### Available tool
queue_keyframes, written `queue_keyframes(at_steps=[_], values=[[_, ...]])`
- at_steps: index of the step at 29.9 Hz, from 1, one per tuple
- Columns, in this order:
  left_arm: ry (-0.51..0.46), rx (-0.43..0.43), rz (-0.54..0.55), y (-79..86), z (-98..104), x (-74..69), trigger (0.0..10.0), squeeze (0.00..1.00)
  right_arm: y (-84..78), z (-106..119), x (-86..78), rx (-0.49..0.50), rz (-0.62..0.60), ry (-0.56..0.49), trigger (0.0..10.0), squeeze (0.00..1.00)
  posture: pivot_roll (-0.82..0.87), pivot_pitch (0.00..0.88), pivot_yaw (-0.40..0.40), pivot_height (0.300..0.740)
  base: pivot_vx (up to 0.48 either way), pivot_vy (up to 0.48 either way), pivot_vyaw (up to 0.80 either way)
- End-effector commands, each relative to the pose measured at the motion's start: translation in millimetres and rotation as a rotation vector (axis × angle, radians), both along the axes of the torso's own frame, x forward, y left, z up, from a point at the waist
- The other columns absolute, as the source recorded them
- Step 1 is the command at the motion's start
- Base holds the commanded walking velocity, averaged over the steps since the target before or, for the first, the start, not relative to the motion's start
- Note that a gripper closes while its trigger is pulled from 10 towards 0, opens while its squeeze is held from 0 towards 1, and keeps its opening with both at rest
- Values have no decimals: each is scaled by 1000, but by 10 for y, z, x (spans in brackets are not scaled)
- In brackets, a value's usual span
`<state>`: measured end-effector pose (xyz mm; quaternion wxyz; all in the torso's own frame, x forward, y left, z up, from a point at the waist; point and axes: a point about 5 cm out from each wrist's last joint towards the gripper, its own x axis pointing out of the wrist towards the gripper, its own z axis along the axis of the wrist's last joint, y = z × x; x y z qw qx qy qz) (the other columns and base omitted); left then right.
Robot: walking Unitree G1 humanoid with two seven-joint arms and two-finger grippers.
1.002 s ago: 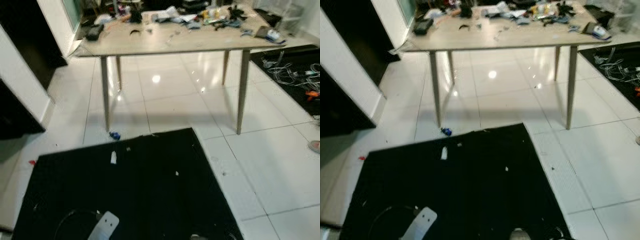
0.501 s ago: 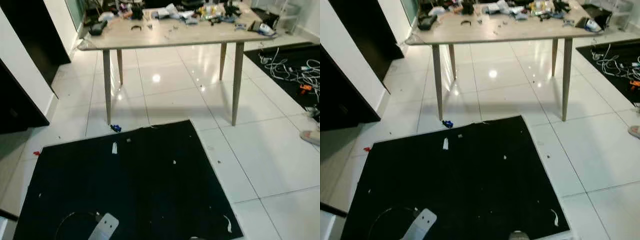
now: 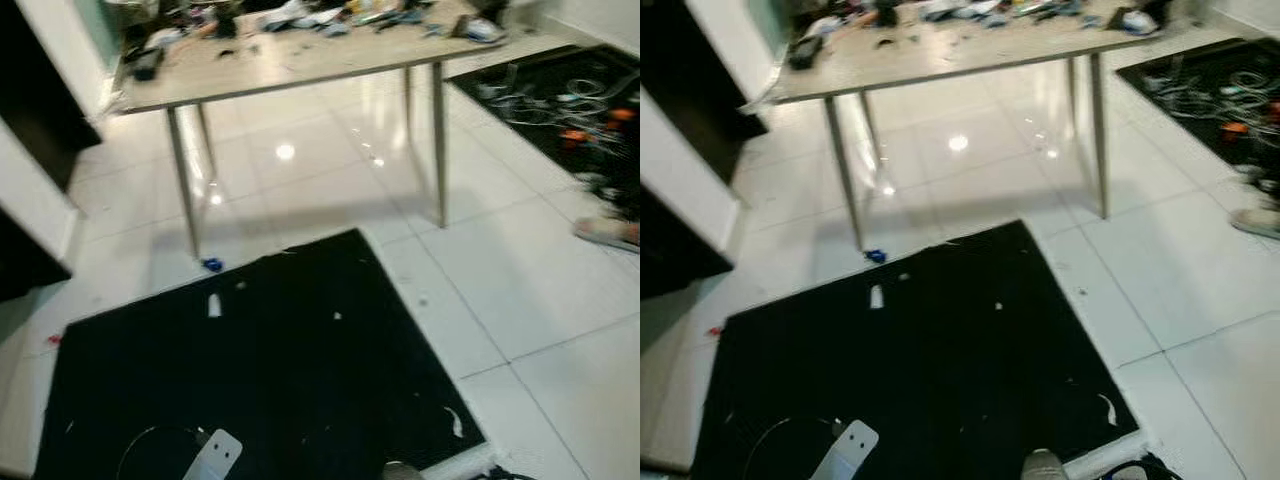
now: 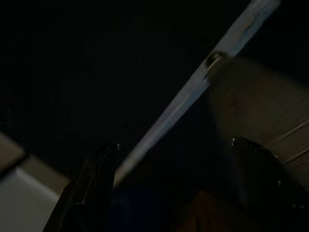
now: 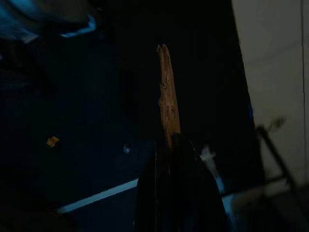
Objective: Picking trash to rubbish bin
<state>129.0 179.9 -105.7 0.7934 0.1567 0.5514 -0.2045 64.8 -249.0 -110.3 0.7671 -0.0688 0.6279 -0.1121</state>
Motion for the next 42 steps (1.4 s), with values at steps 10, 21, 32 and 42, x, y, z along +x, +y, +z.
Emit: queue_keyframes(at_steps=[10, 21, 32, 42], values=[[28, 0, -18, 11, -20, -71, 10000, 0, 19, -19, -90, -6, -21, 34, 10000, 0, -117, 41, 118, 740, 0, 0, -724], [28, -8, -29, -10, -17, -55, 10000, 0, 3, -19, -122, -15, -30, 41, 10000, 0, -120, 48, 120, 740, 0, 0, -725], [29, -9, -37, -18, -17, -56, 10000, 0, -5, -17, -127, -23, -35, 42, 10000, 0, -120, 48, 120, 740, 0, 0, -722], [29, -5, -45, -11, -16, -53, 10000, 0, -4, -19, -133, -25, -37, 44, 10000, 0, -120, 48, 120, 740, 0, 0, -725]])
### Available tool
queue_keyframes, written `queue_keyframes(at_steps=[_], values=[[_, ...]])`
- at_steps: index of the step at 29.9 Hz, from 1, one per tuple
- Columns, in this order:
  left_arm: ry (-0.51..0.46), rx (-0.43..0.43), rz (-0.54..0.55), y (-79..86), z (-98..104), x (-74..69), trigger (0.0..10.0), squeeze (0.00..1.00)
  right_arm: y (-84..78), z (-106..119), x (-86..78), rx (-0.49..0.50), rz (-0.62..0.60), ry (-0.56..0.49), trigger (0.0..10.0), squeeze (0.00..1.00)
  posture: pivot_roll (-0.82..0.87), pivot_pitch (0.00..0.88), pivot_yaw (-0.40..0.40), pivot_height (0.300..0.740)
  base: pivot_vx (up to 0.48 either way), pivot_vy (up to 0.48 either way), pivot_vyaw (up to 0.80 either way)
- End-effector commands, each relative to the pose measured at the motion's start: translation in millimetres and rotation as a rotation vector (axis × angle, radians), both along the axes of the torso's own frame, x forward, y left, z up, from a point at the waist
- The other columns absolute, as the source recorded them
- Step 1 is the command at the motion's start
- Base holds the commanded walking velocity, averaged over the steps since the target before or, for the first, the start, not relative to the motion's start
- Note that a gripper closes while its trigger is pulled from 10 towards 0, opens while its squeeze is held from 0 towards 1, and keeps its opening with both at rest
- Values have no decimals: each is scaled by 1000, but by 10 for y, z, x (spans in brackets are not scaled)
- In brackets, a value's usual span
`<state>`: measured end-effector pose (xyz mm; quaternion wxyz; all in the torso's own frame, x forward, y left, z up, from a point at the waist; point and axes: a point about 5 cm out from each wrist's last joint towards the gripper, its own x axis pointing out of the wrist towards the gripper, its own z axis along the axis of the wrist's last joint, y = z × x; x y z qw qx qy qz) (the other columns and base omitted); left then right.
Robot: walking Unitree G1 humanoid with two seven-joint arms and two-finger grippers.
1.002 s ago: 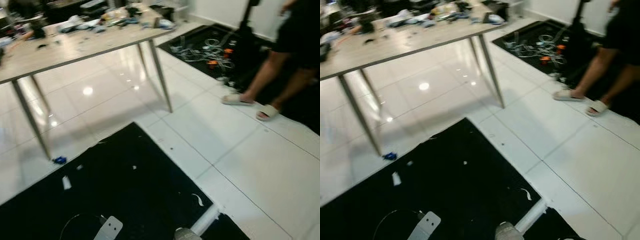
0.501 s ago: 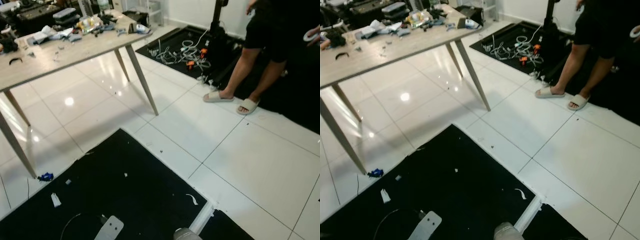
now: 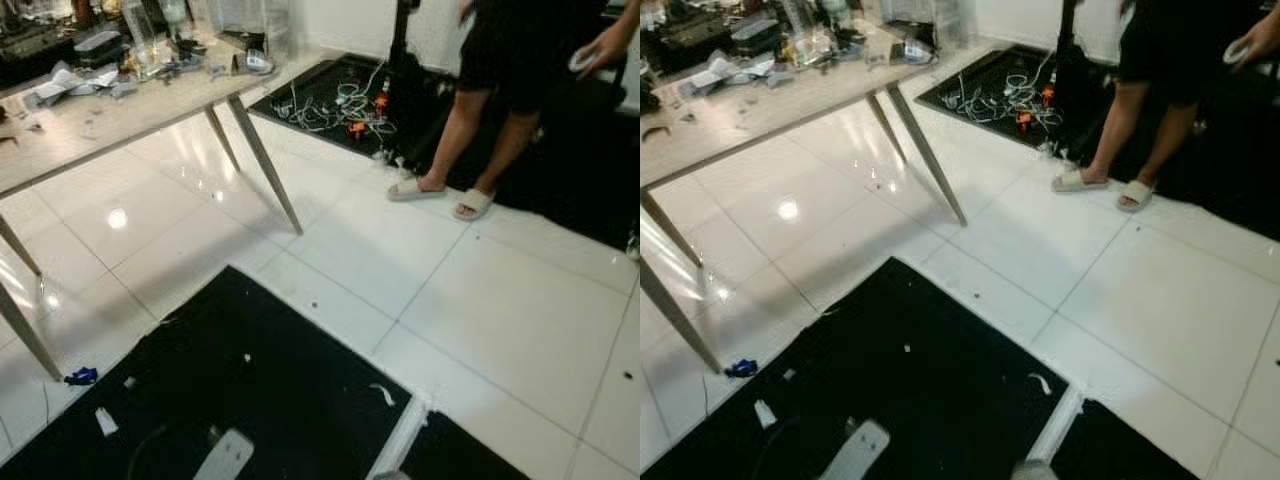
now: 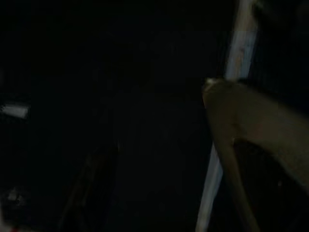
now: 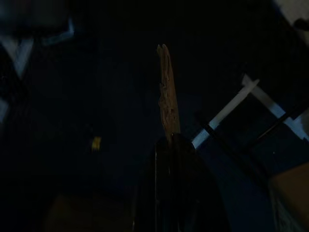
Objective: Picking trash to rubbish bin
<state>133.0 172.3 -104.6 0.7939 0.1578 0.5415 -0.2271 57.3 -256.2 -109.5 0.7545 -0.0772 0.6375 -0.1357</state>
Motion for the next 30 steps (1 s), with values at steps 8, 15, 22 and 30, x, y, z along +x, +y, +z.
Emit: queue_keyframes(at_steps=[8, 15, 22, 30], values=[[39, 23, -8, 53, -28, -93, 10000, 0, 68, -27, -55, 17, -7, 16, 10000, 0, -123, 45, 121, 740, 0, 0, -722], [44, 28, -13, 54, -33, -109, 10000, 0, 63, -25, -54, 17, -3, 20, 10000, 0, -122, 44, 118, 740, 0, 0, -725], [44, 32, -18, 58, -36, -117, 10000, 0, 52, -22, -52, 14, 1, 23, 10000, 0, -123, 41, 116, 740, 0, 0, -722], [43, 35, -27, 51, -37, -118, 10000, 0, 35, -17, -51, 12, 3, 26, 10000, 0, -125, 35, 115, 740, 0, 0, -723]])
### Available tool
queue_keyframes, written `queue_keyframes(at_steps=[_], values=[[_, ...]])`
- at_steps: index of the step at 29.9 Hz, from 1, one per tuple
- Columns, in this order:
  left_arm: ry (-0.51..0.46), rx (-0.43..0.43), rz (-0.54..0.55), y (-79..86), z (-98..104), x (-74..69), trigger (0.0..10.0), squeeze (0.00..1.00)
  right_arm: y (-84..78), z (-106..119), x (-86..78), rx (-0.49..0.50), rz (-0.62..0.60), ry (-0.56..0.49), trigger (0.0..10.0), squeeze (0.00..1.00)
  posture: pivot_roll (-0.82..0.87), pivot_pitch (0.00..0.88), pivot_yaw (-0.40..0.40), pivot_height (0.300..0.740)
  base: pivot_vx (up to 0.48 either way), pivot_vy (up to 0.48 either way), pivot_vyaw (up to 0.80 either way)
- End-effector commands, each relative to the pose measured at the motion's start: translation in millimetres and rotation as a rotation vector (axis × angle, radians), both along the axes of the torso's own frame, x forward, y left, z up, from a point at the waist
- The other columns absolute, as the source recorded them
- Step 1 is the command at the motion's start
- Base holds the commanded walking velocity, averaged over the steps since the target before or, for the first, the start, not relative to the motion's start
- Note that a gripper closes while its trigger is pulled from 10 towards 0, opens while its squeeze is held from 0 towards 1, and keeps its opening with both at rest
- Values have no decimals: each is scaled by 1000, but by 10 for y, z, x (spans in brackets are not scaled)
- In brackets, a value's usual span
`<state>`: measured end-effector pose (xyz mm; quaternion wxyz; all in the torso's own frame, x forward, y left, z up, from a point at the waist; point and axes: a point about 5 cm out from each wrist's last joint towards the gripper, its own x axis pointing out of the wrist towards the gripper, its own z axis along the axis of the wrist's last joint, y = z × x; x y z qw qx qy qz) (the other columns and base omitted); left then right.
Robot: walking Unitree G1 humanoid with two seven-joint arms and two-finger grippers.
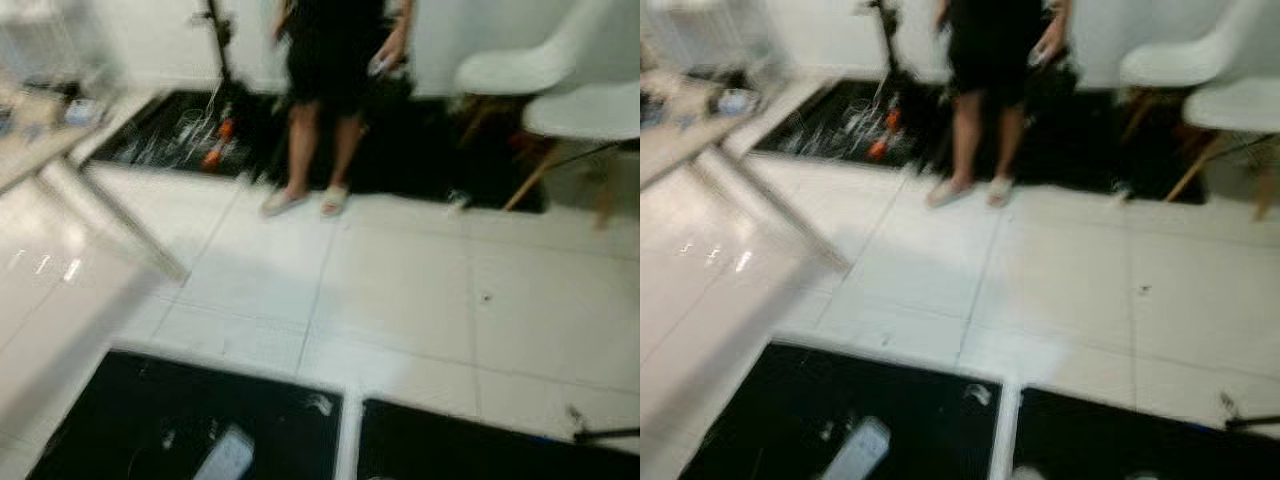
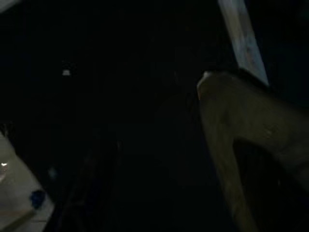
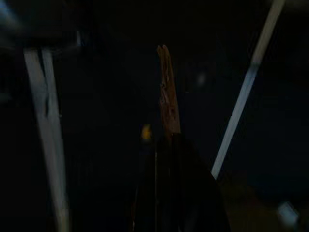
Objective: Picking trash to rubbish bin
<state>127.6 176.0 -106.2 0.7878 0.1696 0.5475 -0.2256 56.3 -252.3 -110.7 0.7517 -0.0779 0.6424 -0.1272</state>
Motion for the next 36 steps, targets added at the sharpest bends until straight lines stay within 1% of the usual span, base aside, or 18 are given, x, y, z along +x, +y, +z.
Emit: queue_keyframes(at_steps=[1, 15, 18, 21, 22, 23, 25, 26, 27, 28, 29, 30, 32, 35, 36], values=[[33, 11, -15, 14, -20, -64, 10000, 0, -3, -5, -41, 1, -9, 13, 10000, 0, -125, 35, 115, 740, 0, 0, -719], [31, 10, -21, -7, -20, -53, 10000, 0, -15, -4, -57, 1, -22, 17, 10000, 0, -127, 32, 114, 740, 0, 0, -724], [31, 10, -23, -8, -21, -56, 10000, 0, -33, 3, -47, 2, -59, 1, 10000, 0, -128, 38, 115, 740, 0, 0, -725], [32, 11, -24, -6, -22, -61, 10000, 0, -60, 19, 18, 8, -116, -45, 10000, 0, -128, 38, 115, 740, 0, 0, -725], [32, 11, -24, -6, -22, -61, 10000, 0, -60, 19, 18, 8, -116, -45, 10000, 0, -128, 38, 115, 740, 0, 0, -725], [32, 11, -25, -5, -22, -62, 10000, 0, -68, 25, 45, 12, -139, -63, 10000, 0, -128, 38, 115, 740, 0, 0, -725], [31, 12, -25, -5, -22, -63, 10000, 0, -101, 55, 162, 24, -209, -126, 10000, 0, -128, 39, 115, 740, 0, 0, -731], [31, 12, -25, -5, -22, -63, 10000, 0, -101, 55, 162, 24, -209, -126, 10000, 0, -128, 39, 115, 740, 0, 0, -731], [32, 12, -26, -5, -22, -64, 10000, 0, -128, 79, 245, 27, -245, -165, 10000, 0, -128, 39, 115, 740, 0, 0, -731], [32, 12, -28, -4, -23, -65, 10000, 0, -170, 119, 364, 30, -287, -218, 10000, 0, -128, 39, 115, 740, 0, 0, -731], [32, 12, -28, -4, -23, -65, 10000, 0, -170, 119, 364, 30, -287, -218, 10000, 0, -128, 39, 115, 740, 0, 0, -731], [32, 12, -28, -4, -22, -62, 10000, 0, -197, 146, 436, 32, -303, -249, 10000, 0, -129, 39, 118, 740, 0, 0, -731], [31, 12, -30, -5, -20, -57, 10000, 0, -224, 176, 514, 35, -323, -283, 10000, 0, -129, 39, 118, 740, 0, 0, -731], [29, 12, -29, -7, -18, -50, 10000, 0, -265, 248, 699, 55, -367, -365, 10000, 0, -127, 37, 116, 740, 0, 0, -729], [28, 12, -29, -7, -18, -48, 10000, 0, -271, 262, 735, 60, -374, -381, 10000, 0, -127, 37, 116, 740, 0, 0, -725]])
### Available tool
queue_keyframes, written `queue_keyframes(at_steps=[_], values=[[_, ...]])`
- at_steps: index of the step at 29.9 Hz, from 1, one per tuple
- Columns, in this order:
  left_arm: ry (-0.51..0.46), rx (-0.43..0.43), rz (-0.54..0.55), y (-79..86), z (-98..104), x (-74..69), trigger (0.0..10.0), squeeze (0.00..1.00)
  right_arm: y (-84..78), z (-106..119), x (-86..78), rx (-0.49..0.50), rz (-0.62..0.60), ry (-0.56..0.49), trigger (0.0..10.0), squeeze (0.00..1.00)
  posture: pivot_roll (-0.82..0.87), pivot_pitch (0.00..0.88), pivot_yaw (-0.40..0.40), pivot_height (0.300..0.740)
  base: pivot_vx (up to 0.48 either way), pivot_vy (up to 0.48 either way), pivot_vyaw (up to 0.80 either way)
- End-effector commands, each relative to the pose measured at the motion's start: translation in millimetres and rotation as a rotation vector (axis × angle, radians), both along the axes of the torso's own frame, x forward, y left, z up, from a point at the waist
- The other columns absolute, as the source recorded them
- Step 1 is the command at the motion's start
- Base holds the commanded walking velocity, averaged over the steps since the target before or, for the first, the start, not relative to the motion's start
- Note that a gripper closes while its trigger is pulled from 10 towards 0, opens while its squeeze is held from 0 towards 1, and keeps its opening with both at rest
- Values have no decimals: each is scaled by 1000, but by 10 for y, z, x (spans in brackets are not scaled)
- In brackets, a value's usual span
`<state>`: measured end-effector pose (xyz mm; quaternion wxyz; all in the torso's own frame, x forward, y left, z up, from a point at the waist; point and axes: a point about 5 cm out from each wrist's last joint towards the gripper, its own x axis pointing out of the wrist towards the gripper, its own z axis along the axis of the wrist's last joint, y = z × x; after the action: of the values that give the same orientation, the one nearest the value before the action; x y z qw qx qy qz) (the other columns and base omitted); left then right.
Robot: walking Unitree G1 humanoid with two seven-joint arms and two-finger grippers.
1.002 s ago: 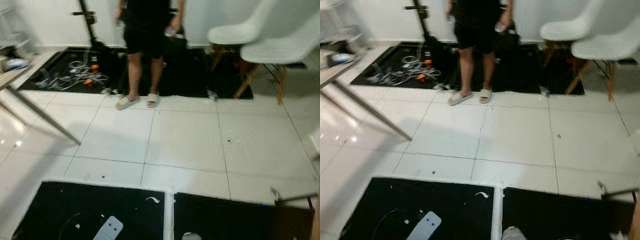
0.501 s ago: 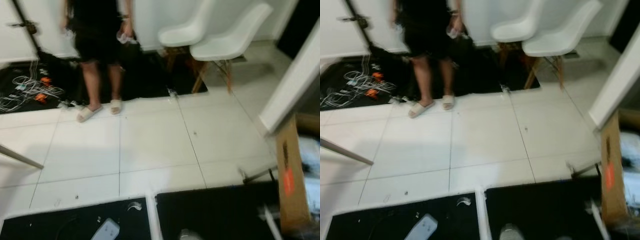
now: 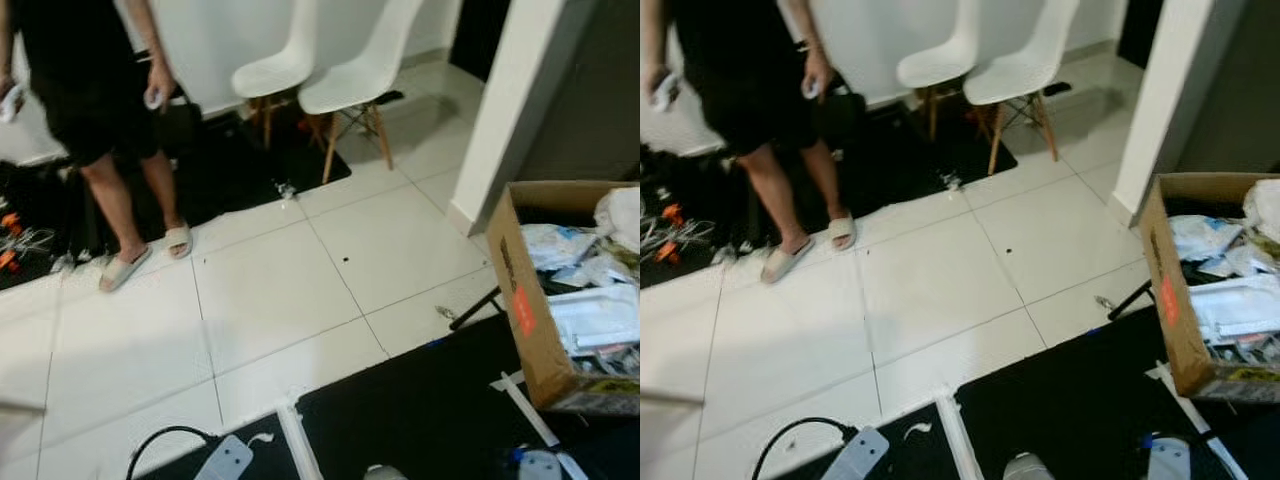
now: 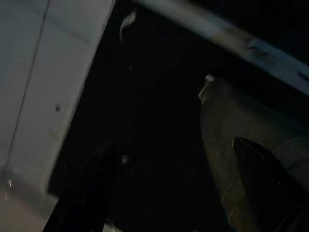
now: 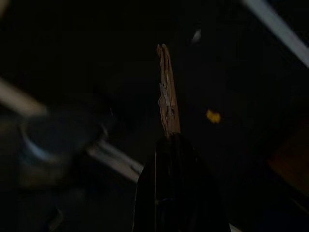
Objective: Picking trash to rubbish bin
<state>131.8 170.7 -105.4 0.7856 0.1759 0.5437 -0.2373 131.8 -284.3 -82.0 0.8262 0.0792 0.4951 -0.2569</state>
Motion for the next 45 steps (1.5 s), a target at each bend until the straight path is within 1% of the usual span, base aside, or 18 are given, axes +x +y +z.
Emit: queue_keyframes(at_steps=[1, 2, 3, 4, 9, 10, 11, 12, 13, 14, 21, 22, 24, 26, 30, 35, 40, 45], values=[[29, 16, -2, 46, -25, -87, 10000, 0, 35, 28, 108, 29, -16, -61, 10000, 0, -127, 37, 116, 740, 0, 0, -731], [29, 16, -2, 46, -24, -85, 10000, 0, 35, 72, 213, 45, -17, -113, 10000, 0, -128, 37, 116, 740, 0, 0, -731], [29, 16, -2, 46, -24, -85, 10000, 0, 35, 72, 213, 45, -17, -113, 10000, 0, -128, 37, 116, 740, 0, 0, -731], [28, 16, -2, 46, -24, -83, 10000, 0, 36, 103, 283, 56, -17, -148, 10000, 0, -128, 37, 116, 740, 0, 0, -731], [28, 17, -5, 43, -22, -77, 10000, 0, 140, 311, 730, 150, 29, -374, 10000, 0, -130, 37, 117, 740, 0, 0, -731], [28, 17, -5, 43, -22, -77, 10000, 0, 140, 311, 730, 150, 29, -374, 10000, 0, -130, 37, 117, 740, 0, 0, -731], [28, 18, -7, 43, -22, -75, 10000, 0, 190, 454, 959, 178, 53, -492, 10000, 0, -131, 37, 118, 740, 0, 0, -731], [28, 19, -8, 43, -22, -75, 10000, 0, 201, 538, 1070, 189, 53, -555, 10000, 0, -131, 37, 118, 740, 0, 0, -731], [28, 19, -8, 43, -22, -75, 10000, 0, 201, 538, 1070, 189, 53, -555, 10000, 0, -131, 37, 118, 740, 0, 0, -731], [28, 20, -8, 47, -22, -75, 10000, 0, 207, 625, 1176, 200, 48, -616, 10000, 0, -127, 40, 122, 740, 0, 0, -738], [24, 29, -11, 61, -21, -75, 10000, 0, 167, 1148, 1661, 234, 7, -908, 10000, 0, -127, 40, 122, 740, 0, 0, -738], [24, 29, -11, 61, -21, -75, 10000, 0, 167, 1148, 1661, 234, 7, -908, 10000, 0, -127, 40, 122, 740, 0, 0, -738], [19, 34, -6, 69, -19, -70, 10000, 0, 153, 1312, 1781, 227, 7, -975, 10000, 0, -127, 40, 122, 740, 0, 0, -738], [11, 40, 0, 81, -16, -63, 10000, 0, 153, 1437, 1870, 206, 16, -1014, 10000, 0, -127, 40, 122, 740, 0, 0, -744], [-5, 54, 17, 111, -9, -47, 10000, 0, 210, 1590, 1992, 166, 56, -1046, 10000, 0, -127, 40, 122, 740, 0, 0, -744], [-9, 46, 48, 137, -4, -41, 10000, 0, 276, 1625, 2039, 155, 87, -1045, 10000, 0, -94, 35, 106, 740, 0, 0, -742], [-29, 76, 54, 180, 7, -14, 10000, 0, 336, 1609, 2052, 142, 125, -1022, 10000, 0, -91, 29, 105, 740, 0, 0, -741], [-29, 81, 58, 203, 11, -9, 10000, 0, 389, 1591, 2055, 140, 148, -1013, 10000, 0, -93, 26, 111, 740, 0, 0, -744]])
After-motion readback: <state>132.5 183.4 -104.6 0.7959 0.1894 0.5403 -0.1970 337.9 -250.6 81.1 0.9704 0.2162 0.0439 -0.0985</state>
